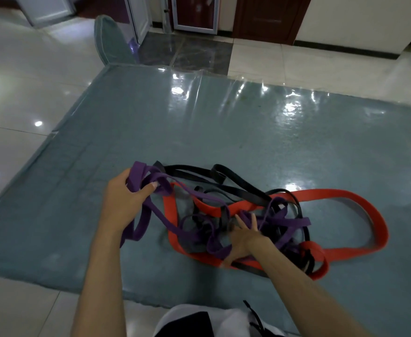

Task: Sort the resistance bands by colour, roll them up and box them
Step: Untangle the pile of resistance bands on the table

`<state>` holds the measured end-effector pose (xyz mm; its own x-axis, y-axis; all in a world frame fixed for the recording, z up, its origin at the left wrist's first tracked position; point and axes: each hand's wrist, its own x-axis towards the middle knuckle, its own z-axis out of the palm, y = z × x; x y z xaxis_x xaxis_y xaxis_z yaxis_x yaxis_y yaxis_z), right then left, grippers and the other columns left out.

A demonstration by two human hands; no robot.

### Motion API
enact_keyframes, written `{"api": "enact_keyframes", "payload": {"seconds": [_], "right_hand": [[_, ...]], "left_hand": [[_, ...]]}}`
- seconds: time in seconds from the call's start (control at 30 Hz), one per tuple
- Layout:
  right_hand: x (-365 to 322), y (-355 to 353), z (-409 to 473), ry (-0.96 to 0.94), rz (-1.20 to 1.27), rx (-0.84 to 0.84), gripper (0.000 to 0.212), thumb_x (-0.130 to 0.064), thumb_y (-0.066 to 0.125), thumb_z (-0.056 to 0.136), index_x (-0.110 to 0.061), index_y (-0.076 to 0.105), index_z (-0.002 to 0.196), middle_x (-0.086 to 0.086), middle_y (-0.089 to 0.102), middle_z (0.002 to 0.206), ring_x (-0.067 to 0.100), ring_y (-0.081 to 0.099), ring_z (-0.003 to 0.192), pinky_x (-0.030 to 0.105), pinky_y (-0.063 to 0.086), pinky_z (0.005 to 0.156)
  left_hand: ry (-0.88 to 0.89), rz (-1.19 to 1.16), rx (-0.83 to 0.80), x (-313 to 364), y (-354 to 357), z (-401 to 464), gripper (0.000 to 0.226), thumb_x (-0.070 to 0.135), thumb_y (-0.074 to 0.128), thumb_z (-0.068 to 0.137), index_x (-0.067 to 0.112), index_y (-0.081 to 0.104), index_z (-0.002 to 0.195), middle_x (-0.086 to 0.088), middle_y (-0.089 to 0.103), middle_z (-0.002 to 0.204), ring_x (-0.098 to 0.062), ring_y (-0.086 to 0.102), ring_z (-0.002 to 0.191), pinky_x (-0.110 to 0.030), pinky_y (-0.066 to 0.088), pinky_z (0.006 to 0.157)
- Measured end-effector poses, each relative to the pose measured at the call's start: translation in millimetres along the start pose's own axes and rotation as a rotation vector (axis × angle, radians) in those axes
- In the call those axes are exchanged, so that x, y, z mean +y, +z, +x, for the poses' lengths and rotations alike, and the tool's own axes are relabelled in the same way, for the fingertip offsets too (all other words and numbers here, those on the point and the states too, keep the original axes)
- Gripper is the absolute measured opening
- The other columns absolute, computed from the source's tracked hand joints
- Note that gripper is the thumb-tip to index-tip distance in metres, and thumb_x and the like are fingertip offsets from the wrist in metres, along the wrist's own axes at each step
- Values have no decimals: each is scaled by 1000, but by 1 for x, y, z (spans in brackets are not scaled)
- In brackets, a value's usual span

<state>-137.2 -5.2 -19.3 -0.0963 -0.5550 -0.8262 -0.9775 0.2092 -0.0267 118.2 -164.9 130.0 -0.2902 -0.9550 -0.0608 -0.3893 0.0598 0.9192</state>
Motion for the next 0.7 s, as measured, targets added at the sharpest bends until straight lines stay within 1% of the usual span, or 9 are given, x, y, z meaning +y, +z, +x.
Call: {"api": "enact_keyframes", "payload": {"seconds": [0.13, 0.23, 0.3, 0.37, 0.43, 0.47, 0.53, 0.6, 0.7], "right_hand": [[-14, 13, 5, -58, 81, 136, 112, -91, 61, 61, -26, 48, 150, 10, 3, 173, 30, -18, 158, 76, -25, 108], [-12, 13, -3, -125, 196, 361, 47, -68, 67, 79, -33, 73, 110, -1, 44, 157, 20, 22, 154, 76, -23, 110], [-5, 10, -9, -102, 284, 433, 30, -56, 69, 85, -30, 75, 100, -7, 69, 124, 19, 50, 135, 71, -15, 117], [9, 12, -11, -76, 487, 476, 30, -56, 70, 79, -29, 75, 90, -11, 74, 94, 20, 63, 114, 63, 8, 123], [25, 13, -12, -87, 669, 528, 41, -68, 66, 68, -33, 75, 88, -14, 72, 83, 20, 68, 101, 53, 32, 115], [30, 12, -15, -95, 680, 528, 52, -74, 66, 63, -38, 75, 99, -16, 73, 93, 22, 67, 109, 55, 31, 117], [29, 8, -26, -115, 595, 423, 83, -80, 72, 62, -38, 64, 134, -13, 68, 129, 23, 52, 137, 64, 5, 124], [16, 7, -34, -106, 531, 300, 96, -87, 66, 67, -35, 51, 147, -9, 56, 150, 23, 37, 149, 65, -13, 121], [-7, 9, -26, -79, 583, 254, 77, -97, 46, 71, -33, 67, 107, -8, 69, 124, 24, 50, 135, 68, -5, 120]], "left_hand": [[-16, -12, 15, -2, -1, -2, 16, 19, 83, 87, 24, 72, 96, -8, 70, 87, -14, 63, 74, -24, 53, 68], [-31, -11, 32, -4, 1, -2, 15, 18, 83, 87, 24, 71, 95, 0, 67, 80, -9, 60, 69, -22, 50, 66], [-41, -11, 55, -6, 0, -1, 14, 17, 82, 87, 22, 71, 95, 2, 65, 77, -12, 59, 68, -27, 52, 67], [-50, -14, 82, -9, -1, 1, 14, 18, 81, 88, 21, 70, 95, -1, 64, 78, -16, 60, 70, -33, 55, 69], [-49, -20, 104, -10, -2, 2, 13, 20, 80, 89, 21, 70, 96, -2, 64, 79, -17, 61, 71, -32, 55, 69], [-44, -24, 112, -10, -1, 2, 13, 21, 80, 89, 22, 70, 97, -1, 65, 80, -16, 62, 72, -31, 54, 68], [-33, -27, 113, -9, 1, 3, 14, 22, 80, 90, 22, 71, 100, 2, 65, 78, -13, 62, 70, -28, 51, 67], [-25, -35, 101, -6, 4, 4, 14, 22, 80, 89, 22, 72, 101, 7, 65, 76, -10, 62, 68, -28, 50, 68], [-19, -38, 87, -3, 6, 4, 16, 24, 82, 87, 23, 72, 100, 8, 68, 77, -11, 64, 71, -32, 54, 71]]}}
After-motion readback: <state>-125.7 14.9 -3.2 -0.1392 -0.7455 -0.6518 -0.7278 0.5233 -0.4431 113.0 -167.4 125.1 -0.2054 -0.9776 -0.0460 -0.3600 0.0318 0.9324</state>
